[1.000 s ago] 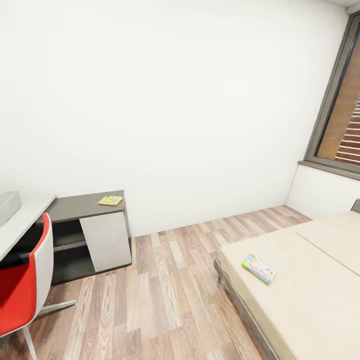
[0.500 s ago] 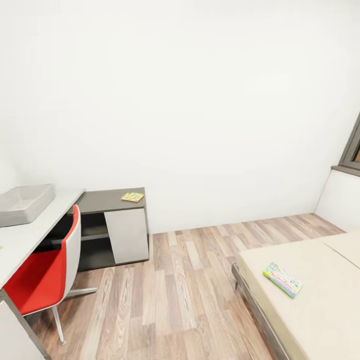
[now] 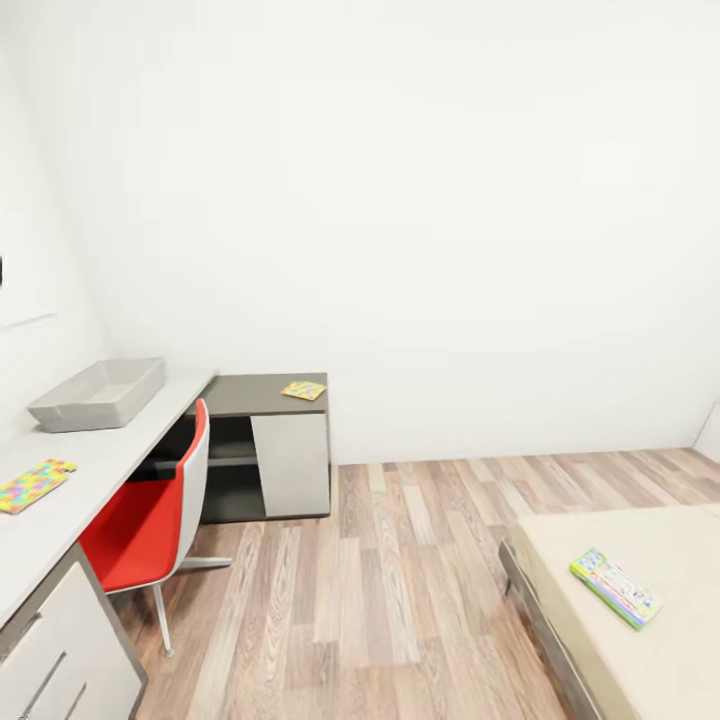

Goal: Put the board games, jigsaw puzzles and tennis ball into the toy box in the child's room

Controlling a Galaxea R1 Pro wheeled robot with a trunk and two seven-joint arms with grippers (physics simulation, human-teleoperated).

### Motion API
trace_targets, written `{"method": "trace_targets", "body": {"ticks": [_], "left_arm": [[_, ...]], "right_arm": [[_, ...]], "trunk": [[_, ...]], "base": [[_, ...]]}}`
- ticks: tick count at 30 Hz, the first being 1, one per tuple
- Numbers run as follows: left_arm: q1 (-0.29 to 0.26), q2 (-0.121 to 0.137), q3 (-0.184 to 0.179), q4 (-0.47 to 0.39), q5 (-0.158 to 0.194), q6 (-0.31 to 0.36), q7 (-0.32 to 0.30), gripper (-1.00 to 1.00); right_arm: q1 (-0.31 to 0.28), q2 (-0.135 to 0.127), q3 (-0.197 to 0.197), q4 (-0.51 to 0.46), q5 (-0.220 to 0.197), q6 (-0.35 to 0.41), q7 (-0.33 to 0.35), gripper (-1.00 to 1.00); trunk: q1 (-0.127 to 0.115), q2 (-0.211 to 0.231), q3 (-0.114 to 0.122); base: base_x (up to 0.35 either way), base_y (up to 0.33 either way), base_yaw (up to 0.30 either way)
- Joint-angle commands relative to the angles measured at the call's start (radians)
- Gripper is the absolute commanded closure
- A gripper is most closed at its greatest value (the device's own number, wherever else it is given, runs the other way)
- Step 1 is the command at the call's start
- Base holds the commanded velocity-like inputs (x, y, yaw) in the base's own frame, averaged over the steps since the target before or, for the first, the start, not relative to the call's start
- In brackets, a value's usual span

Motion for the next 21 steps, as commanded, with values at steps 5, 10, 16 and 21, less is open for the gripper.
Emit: {"method": "trace_targets", "body": {"ticks": [5,10,16,21], "left_arm": [[0.000,-0.001,0.000,0.000,0.000,-0.003,0.000,-1.00],[0.000,-0.001,0.000,0.000,0.000,-0.003,0.000,-1.00],[0.000,0.002,0.003,-0.001,-0.001,-0.003,0.000,-1.00],[-0.001,0.005,0.006,-0.007,0.000,-0.003,0.000,-1.00]], "right_arm": [[0.000,-0.003,0.001,0.000,-0.003,-0.002,0.000,-1.00],[0.000,-0.007,-0.001,0.000,-0.006,0.001,0.000,-1.00],[0.000,-0.014,-0.004,0.000,-0.008,0.007,-0.002,-1.00],[0.000,-0.017,-0.004,0.000,-0.004,-0.004,-0.001,-1.00]], "trunk": [[-0.019,0.034,0.015],[-0.038,0.069,0.030],[-0.061,0.111,0.049],[-0.080,0.146,0.065]], "base": [[0.000,0.000,0.169],[0.000,0.000,0.092],[0.000,0.000,0.018],[0.000,0.000,0.003]]}}
